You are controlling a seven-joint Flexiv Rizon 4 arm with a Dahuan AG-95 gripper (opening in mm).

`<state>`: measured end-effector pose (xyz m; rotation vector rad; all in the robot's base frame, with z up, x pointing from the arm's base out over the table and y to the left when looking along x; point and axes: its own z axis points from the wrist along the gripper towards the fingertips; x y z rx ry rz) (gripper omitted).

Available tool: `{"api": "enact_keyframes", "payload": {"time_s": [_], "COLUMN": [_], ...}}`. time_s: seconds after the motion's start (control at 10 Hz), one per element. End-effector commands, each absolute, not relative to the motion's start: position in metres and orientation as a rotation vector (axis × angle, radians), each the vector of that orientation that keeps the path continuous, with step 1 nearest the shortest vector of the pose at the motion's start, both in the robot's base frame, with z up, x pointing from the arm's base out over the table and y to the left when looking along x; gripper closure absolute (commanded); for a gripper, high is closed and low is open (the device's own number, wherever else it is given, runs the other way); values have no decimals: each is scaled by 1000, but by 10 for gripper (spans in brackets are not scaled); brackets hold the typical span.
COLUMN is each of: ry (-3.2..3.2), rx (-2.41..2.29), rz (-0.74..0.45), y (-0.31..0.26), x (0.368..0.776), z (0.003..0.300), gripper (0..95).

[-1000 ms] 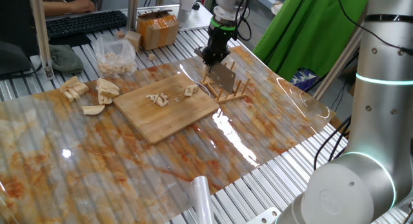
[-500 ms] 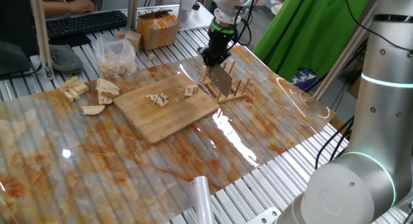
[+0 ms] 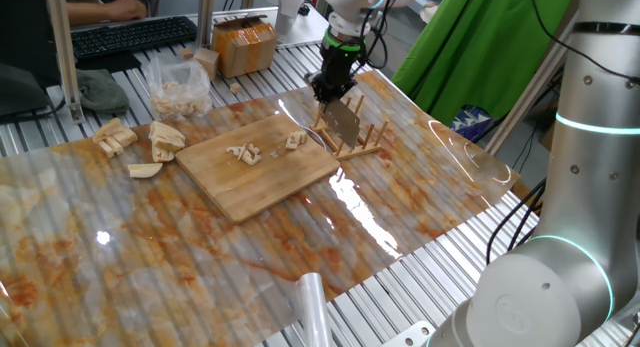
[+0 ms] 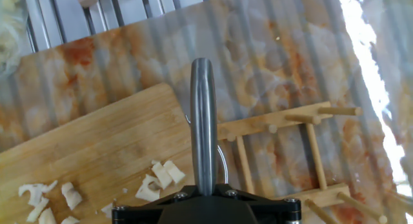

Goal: Slice the lotus root

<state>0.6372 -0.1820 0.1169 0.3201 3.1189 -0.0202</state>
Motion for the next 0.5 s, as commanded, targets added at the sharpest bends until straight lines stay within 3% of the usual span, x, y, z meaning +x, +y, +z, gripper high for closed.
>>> {"api": "enact_keyframes", "payload": {"time_s": [0.1, 0.5], "ry": [3109, 3077], "rx": [261, 207], "rz": [4, 50], "y": [-205, -225], "x": [629, 620], "z": [129, 141], "gripper": [950, 950]}}
